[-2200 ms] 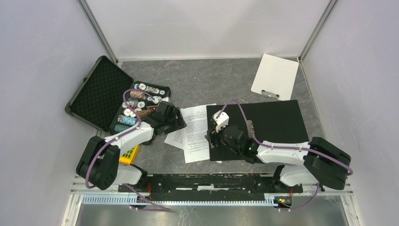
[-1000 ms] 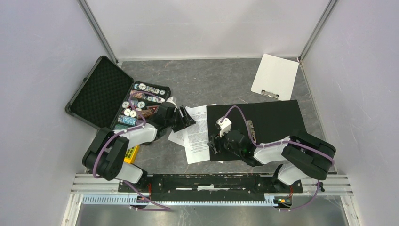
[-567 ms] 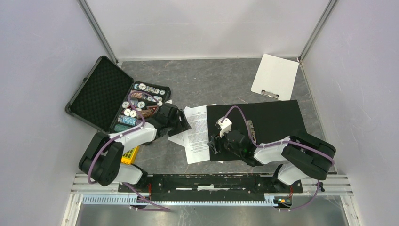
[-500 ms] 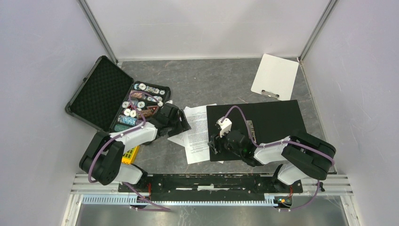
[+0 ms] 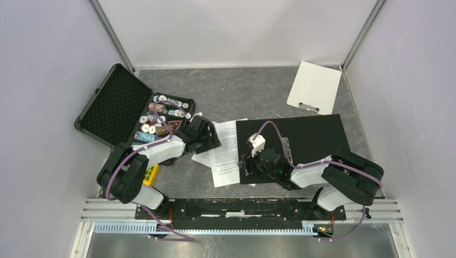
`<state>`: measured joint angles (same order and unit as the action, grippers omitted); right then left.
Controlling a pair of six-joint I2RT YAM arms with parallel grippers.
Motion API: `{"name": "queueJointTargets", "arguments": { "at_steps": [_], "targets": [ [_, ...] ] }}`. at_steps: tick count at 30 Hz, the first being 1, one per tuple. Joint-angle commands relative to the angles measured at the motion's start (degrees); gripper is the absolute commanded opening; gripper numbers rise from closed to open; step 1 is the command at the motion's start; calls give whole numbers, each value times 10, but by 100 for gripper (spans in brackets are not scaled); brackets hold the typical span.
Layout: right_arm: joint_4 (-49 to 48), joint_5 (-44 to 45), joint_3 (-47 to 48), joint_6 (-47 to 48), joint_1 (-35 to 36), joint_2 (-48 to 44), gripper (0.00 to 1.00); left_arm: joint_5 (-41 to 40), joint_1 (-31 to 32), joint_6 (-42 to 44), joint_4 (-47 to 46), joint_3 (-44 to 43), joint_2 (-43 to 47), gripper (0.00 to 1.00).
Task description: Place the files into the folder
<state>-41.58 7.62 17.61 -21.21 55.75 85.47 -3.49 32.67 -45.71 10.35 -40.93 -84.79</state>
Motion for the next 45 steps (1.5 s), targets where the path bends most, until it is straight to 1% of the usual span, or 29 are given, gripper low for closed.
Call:
{"name": "queueJointTargets", "arguments": {
  "at_steps": [1, 8, 13, 15, 17, 19, 21, 25, 27, 30, 33, 37, 40, 42, 45],
  "targets": [
    [-9, -7, -9, 4, -2, 8, 63, 9, 5, -38, -27, 9, -14, 75],
    [-12, -9, -11, 4, -4, 10, 63, 63, 7, -56, -98, 36, 20, 74],
    [-12, -13, -10, 5, -5, 9, 63, 65, 7, -51, -98, 41, 42, 74],
    [-11, -13, -10, 4, -5, 8, 63, 39, 7, -47, -49, 29, 49, 74],
    [-10, -13, -11, 4, -5, 6, 63, -6, 7, -36, 7, 12, 53, 74],
    [-6, -11, -10, 6, -5, 3, 63, -11, 10, -33, 34, 4, 57, 75],
    [-3, -9, -9, 6, -6, 0, 63, -14, 31, -39, 47, 3, 66, 75],
    [4, -14, -5, 8, -7, -2, 63, -70, 84, -54, 135, -19, 74, 77],
    [5, -15, -3, 7, -7, -3, 63, -83, 99, -68, 152, -9, 87, 77],
    [-7, -18, -9, 1, -7, -5, 63, -95, 114, -92, 145, 13, 101, 77],
    [-10, -22, -10, -1, -7, -7, 63, -105, 120, -105, 140, 19, 90, 77],
    [-12, -21, -14, -2, -7, -11, 63, -90, 126, -120, 93, 33, 73, 77],
    [-15, -19, -19, -3, -7, -17, 63, -83, 132, -129, 83, 32, 55, 77],
    [-9, -19, -20, -4, -7, -25, 63, -83, 138, -135, 84, 31, 46, 78],
    [10, -28, -23, -3, -6, -61, 63, -89, 143, -143, 84, 32, 38, 78]
  ]
}}
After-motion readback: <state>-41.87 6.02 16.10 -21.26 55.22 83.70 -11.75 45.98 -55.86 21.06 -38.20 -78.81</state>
